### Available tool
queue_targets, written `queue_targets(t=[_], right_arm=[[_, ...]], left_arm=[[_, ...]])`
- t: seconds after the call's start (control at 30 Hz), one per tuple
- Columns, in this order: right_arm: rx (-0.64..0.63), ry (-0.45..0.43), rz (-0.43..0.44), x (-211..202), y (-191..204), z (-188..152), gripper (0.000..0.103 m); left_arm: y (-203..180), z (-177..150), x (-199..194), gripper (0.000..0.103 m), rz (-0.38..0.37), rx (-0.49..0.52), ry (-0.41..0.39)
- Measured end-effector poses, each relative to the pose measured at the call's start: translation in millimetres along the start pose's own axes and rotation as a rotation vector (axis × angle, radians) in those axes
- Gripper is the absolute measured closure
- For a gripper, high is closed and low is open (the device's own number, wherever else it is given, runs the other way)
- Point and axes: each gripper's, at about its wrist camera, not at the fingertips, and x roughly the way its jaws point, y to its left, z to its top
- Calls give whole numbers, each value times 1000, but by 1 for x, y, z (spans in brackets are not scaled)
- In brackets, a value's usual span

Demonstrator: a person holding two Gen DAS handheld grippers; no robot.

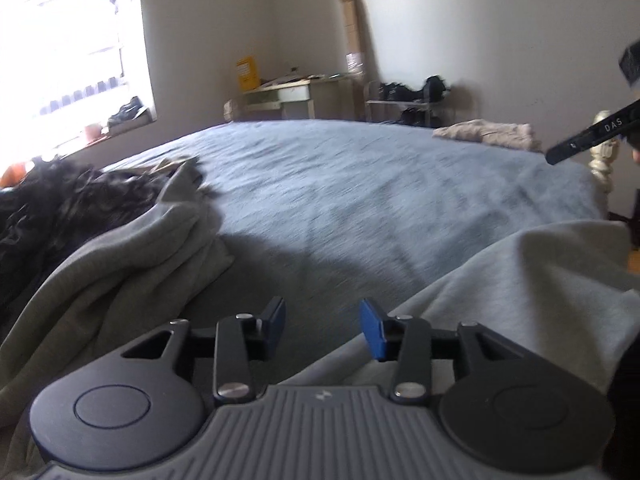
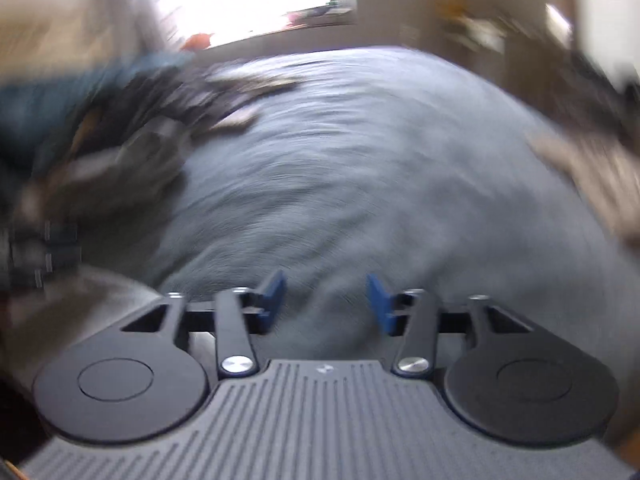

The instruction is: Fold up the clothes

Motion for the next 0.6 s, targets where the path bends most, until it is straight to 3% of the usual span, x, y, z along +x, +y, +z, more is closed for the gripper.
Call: queue_targets(t=[0.07, 0.13, 0.23, 0.33, 0.43, 0.5, 0.57, 0.6], right_arm=[[178, 24, 24, -9, -36, -20, 46], [249, 45, 29, -15, -56, -40, 46], [152, 44, 73, -17, -53, -58, 46], [-84, 77, 161, -8, -29, -62, 38], [-309, 129, 176, 7, -7, -72, 36], [-368, 179, 188, 19, -3, -78, 36], [-412, 184, 184, 19, 0, -83, 43], [-435, 178, 176, 17, 2, -85, 57]], left_arm=[[-12, 8, 5, 52, -37, 28, -5], [-26, 15, 17, 52, -72, 76, 6], [-48, 25, 36, 51, -158, 159, 50], [-65, 30, 52, 50, -241, 223, 91], [-75, 32, 69, 50, -279, 264, 138], [-80, 30, 78, 52, -291, 274, 175], [-81, 28, 83, 57, -289, 274, 201], [-82, 27, 83, 64, -288, 273, 198]])
